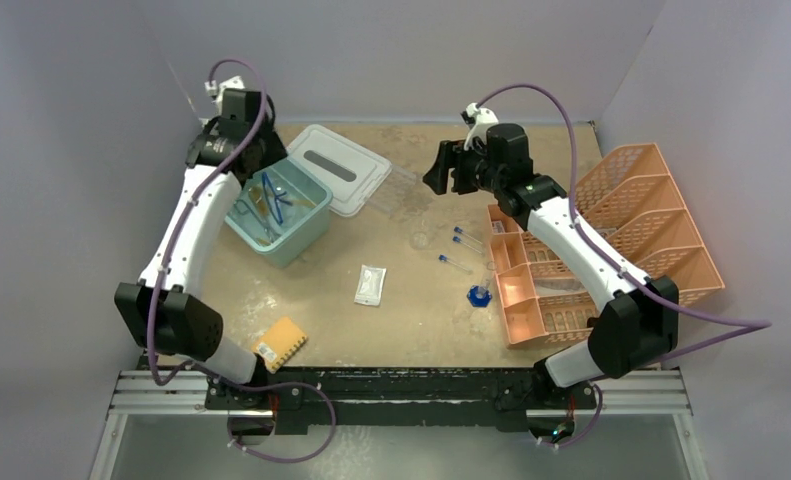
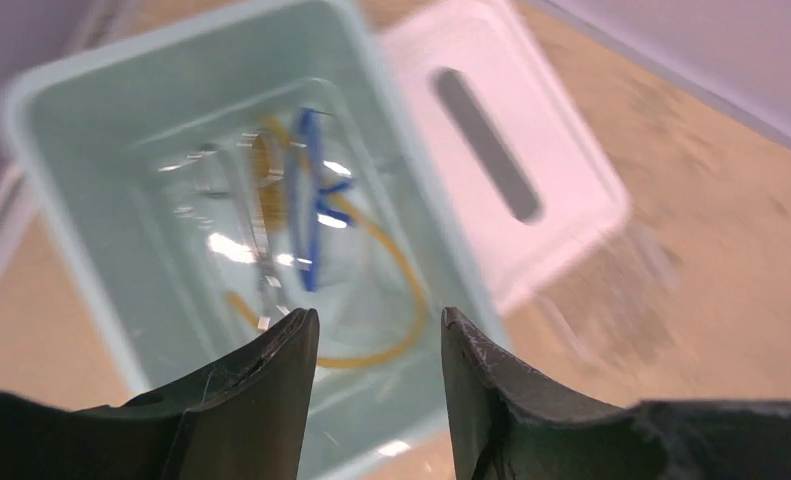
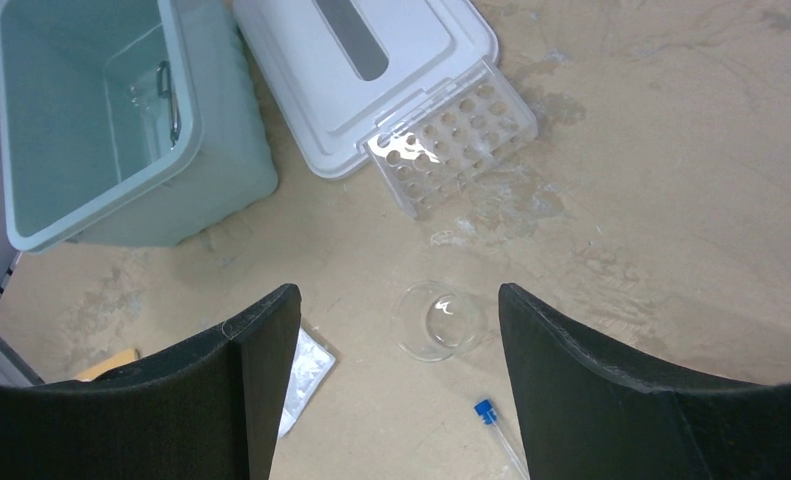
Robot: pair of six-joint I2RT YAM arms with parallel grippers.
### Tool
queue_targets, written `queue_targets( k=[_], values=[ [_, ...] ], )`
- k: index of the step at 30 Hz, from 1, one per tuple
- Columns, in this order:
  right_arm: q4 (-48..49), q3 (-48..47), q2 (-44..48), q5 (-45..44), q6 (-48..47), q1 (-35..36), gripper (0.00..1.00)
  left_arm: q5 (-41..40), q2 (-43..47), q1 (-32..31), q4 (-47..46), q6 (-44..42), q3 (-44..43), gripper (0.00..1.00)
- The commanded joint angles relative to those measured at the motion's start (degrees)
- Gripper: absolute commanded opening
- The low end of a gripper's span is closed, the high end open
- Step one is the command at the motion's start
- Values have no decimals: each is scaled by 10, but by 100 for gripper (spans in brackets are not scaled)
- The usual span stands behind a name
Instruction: Organize the chemistry lab equipment
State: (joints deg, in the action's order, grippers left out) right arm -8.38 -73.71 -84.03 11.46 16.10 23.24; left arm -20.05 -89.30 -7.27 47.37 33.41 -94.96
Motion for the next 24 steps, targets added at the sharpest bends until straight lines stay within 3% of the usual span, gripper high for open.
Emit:
queue_targets(
  k=[1, 5, 9, 16, 24],
  values=[
    [-21, -21, 3, -30, 54, 2, 74, 93, 40, -96, -67, -85, 18, 50],
    [-39, -20, 4, -81, 80, 3, 73, 154, 72, -151, -117, -89, 77, 65],
    [-62, -19, 11, -121, 104, 2, 73, 137, 121, -217, -194, -69, 171, 72],
    [-87, -2, 25, -162, 150, 3, 73, 110, 124, -294, -218, -52, 276, 73],
    [-123, -1, 20, -165, 172, 2, 73, 109, 36, -345, -204, -58, 342, 73]
  ],
)
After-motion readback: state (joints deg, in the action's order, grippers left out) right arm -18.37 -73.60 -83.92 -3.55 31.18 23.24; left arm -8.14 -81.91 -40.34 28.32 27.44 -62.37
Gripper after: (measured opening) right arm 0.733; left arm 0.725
